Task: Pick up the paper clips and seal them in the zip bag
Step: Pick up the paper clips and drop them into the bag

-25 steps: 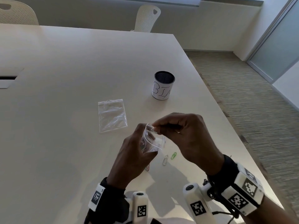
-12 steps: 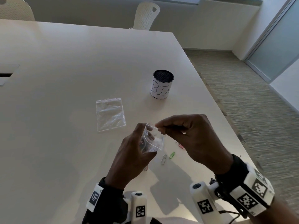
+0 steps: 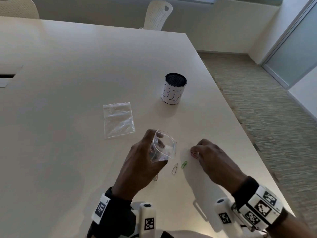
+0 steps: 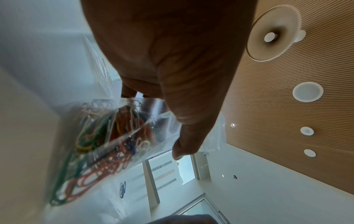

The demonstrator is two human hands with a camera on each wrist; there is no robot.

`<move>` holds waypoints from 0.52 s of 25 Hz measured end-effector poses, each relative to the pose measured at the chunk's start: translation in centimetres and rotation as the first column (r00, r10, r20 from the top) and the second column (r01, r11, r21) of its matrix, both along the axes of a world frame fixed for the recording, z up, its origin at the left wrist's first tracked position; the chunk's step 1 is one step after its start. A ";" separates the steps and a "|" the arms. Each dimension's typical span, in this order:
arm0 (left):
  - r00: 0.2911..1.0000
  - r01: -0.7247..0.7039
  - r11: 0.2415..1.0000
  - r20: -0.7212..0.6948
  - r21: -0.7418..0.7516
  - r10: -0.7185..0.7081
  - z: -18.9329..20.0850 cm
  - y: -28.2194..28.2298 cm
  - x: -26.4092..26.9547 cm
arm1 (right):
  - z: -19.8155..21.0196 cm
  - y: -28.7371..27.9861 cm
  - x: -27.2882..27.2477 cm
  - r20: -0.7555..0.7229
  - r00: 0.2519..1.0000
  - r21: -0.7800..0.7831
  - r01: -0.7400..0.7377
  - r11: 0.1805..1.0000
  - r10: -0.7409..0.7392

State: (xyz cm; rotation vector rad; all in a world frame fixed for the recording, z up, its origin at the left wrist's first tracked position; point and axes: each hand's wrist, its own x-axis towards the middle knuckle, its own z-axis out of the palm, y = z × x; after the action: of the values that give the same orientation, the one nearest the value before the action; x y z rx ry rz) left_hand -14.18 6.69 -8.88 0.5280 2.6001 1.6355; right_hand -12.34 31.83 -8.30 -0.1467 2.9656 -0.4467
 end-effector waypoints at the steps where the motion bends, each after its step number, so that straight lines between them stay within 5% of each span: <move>1: 1.000 -0.002 1.000 0.002 0.005 0.002 0.1 0.0 0.0 | -0.3 -0.7 0.4 0.001 0.999 -0.017 -0.033 0.999 0.033; 5: 1.000 0.009 0.999 0.014 0.035 -0.010 0.2 0.1 0.1 | 0.4 -2.3 1.1 0.051 0.997 -0.225 -0.048 0.973 0.061; 10: 1.000 0.011 0.999 0.018 0.038 -0.012 0.2 0.1 0.1 | 1.3 -3.9 1.5 0.149 0.986 -0.037 -0.068 0.997 0.073; 13: 1.000 0.007 0.999 0.016 0.043 -0.008 0.2 0.1 0.1 | 0.8 -5.3 1.4 0.090 0.991 -0.075 -0.093 0.993 0.099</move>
State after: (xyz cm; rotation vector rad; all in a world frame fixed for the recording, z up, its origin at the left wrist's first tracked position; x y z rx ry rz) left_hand -14.11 6.78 -8.63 0.5227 2.5536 1.6901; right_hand -10.90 26.56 -7.49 -0.2670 2.8378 -0.5303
